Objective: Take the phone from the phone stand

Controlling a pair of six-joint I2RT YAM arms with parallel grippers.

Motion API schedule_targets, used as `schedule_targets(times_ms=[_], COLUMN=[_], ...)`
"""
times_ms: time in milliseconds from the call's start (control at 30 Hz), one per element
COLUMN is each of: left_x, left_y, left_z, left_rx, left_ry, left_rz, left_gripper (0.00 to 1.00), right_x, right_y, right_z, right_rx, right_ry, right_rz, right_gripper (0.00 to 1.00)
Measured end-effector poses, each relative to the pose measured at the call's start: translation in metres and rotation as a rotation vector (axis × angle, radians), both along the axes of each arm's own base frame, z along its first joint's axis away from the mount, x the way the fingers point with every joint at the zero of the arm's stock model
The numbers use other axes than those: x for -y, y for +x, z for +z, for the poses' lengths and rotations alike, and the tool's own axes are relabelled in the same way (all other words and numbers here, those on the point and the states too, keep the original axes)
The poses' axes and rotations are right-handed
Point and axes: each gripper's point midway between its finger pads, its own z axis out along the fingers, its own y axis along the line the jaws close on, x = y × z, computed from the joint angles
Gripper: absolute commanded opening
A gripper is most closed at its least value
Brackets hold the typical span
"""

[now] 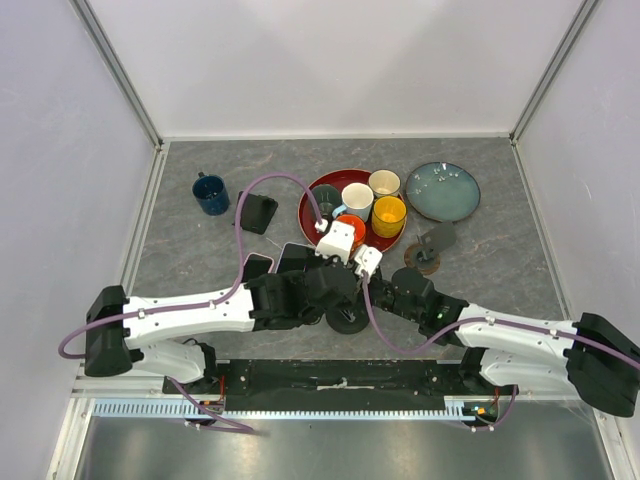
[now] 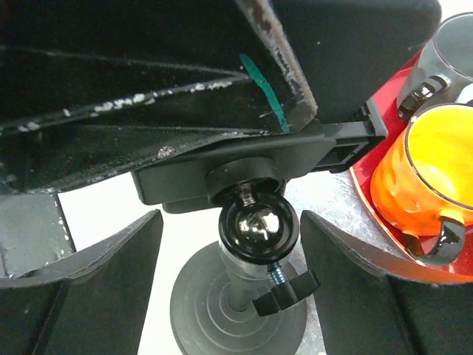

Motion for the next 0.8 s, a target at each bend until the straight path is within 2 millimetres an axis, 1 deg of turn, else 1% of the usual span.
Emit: schedule_targets(times_ms=[133, 300, 400, 600, 700, 800], left_x=[0.0, 0.001, 0.003, 0.005, 0.006, 0.006], left_y=[-0.001, -0.007, -0.011, -0.012, -0.013, -0.013], left_z=[0.0, 0.0, 0.001, 0.001, 0.001, 0.001], left_rx=[0.003, 0.005, 0.006, 0.008, 0.006, 0.007], left_ry=[-0.006, -0.026, -0.048, -0.039, -0.037, -0.033], left_rz=[-0.014, -0.06, -0.089, -0.116, -0.127, -0.131], left_gripper=[0.02, 0.02, 0.02, 0.02, 0.02, 0.02], right_x=[0.0, 0.017, 0.023, 0.02, 0.013, 0.007], right_y=[0.001, 0.014, 0.012, 0.008, 0.009, 0.007], right_z=[0.0, -0.001, 0.002, 0.006, 0.01, 0.008], right_rx=[0.002, -0.006, -0.013, -0.028, -0.038, -0.054], right_ry=[-0.008, -0.032, -0.038, -0.057, -0.057, -0.068], right_rz=[0.011, -0.063, -0.064, -0.027, -0.005, 0.024], right_gripper=[0.81, 0.81, 0.79, 0.74, 0.72, 0.69])
